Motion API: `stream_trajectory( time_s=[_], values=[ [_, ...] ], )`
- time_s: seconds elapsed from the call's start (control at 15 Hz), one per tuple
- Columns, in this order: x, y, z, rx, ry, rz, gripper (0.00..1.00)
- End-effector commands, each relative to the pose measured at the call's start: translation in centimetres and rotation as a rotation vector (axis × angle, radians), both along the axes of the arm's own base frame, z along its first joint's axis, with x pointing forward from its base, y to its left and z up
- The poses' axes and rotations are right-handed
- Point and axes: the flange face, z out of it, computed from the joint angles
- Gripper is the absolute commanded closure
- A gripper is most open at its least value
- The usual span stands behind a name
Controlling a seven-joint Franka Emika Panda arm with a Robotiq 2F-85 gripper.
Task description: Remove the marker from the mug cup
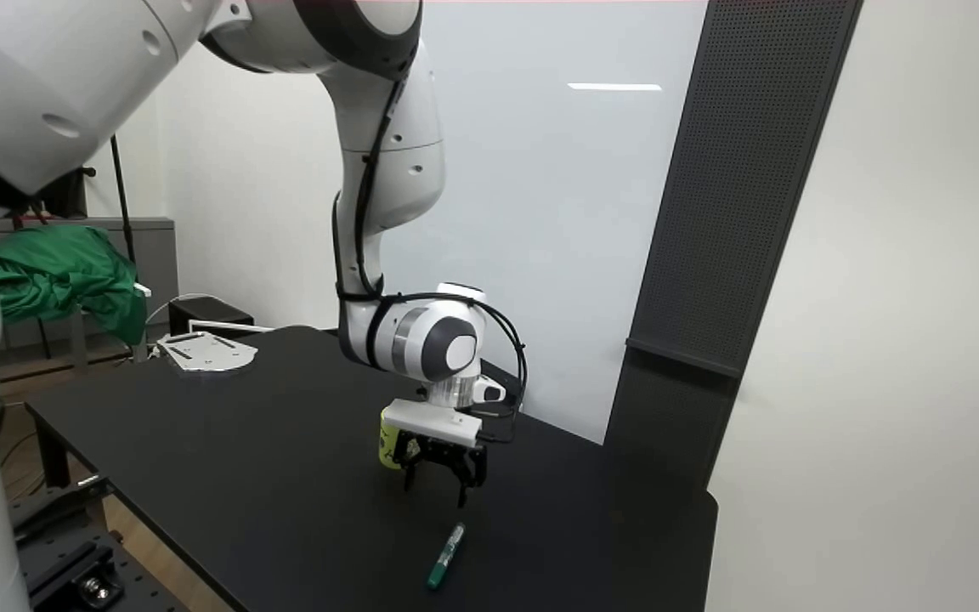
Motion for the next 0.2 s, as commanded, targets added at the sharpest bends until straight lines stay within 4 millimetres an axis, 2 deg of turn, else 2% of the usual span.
stream_trajectory(
  time_s=[0.0, 0.13],
  values=[
    [0.07, -0.01, 0.01, 0.000, 0.001, 0.000, 0.00],
    [0.07, 0.00, 0.01, 0.000, 0.001, 0.000, 0.00]
  ],
)
